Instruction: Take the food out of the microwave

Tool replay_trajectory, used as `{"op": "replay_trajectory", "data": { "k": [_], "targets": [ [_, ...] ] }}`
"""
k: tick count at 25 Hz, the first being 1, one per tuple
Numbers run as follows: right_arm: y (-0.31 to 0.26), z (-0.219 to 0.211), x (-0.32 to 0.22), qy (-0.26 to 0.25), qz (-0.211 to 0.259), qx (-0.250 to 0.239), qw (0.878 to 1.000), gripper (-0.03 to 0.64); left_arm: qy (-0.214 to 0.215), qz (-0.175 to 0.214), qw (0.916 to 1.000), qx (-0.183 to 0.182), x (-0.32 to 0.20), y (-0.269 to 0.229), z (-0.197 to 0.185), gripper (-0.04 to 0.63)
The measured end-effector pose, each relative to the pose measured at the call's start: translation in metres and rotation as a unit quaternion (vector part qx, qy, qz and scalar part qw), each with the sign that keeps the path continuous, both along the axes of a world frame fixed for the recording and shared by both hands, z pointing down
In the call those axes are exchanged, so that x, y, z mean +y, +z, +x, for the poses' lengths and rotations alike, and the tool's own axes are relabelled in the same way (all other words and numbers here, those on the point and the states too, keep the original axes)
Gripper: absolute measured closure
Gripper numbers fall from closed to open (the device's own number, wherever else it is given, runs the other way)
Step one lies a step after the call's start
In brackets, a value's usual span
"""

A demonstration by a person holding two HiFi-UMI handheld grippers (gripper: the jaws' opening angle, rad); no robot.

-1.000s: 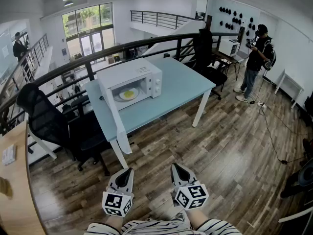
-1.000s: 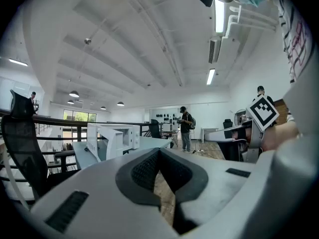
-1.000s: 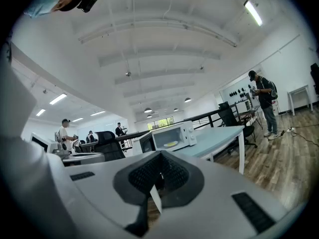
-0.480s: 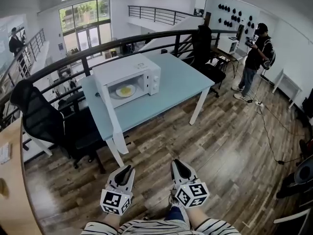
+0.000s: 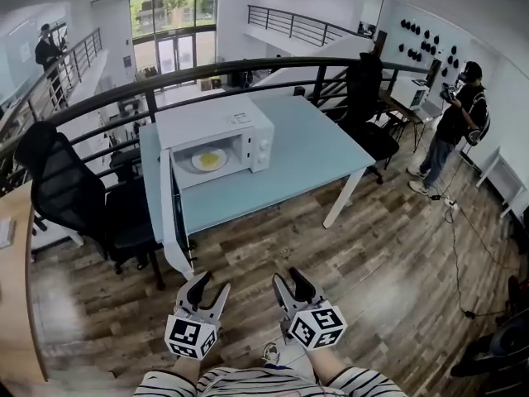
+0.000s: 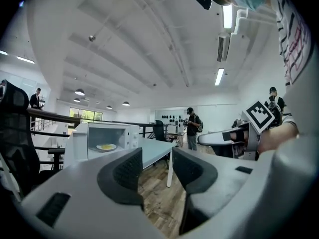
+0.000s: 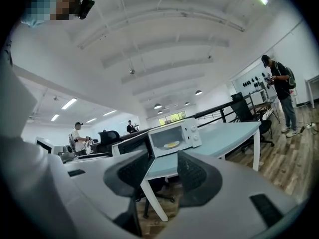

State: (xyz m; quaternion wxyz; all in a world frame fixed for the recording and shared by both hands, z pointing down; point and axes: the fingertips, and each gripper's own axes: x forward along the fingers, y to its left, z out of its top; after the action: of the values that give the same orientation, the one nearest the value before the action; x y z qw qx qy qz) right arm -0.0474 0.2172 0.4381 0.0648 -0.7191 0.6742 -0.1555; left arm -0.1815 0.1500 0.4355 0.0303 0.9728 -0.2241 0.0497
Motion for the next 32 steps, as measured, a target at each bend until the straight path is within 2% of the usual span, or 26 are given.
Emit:
{"op": "replay_trajectory", "data": {
  "k": [9,20,26,32],
  "targets": [
    [0.000,0.068,-0.017,-0.067,-0.003,-0.003,0.998,0.439,-0.084,-0.013,0.9964,0.006,-0.006,0.003,0.048,0.430],
    [0.011,0.115,-0.039,-0.069,-0.008,-0.024,0.997,0.439,-0.094,-0.029,0.9951,-0.011,-0.028,0.016,0.089,0.430],
    [0.014,0.137,-0.074,-0.067,-0.012,-0.021,0.997,0.439,-0.097,-0.035,0.9947,-0.005,-0.071,0.022,0.110,0.430],
    [0.017,0.160,-0.132,-0.078,-0.023,-0.007,0.997,0.439,-0.103,-0.039,0.9939,0.005,-0.126,0.025,0.132,0.430]
  ]
}}
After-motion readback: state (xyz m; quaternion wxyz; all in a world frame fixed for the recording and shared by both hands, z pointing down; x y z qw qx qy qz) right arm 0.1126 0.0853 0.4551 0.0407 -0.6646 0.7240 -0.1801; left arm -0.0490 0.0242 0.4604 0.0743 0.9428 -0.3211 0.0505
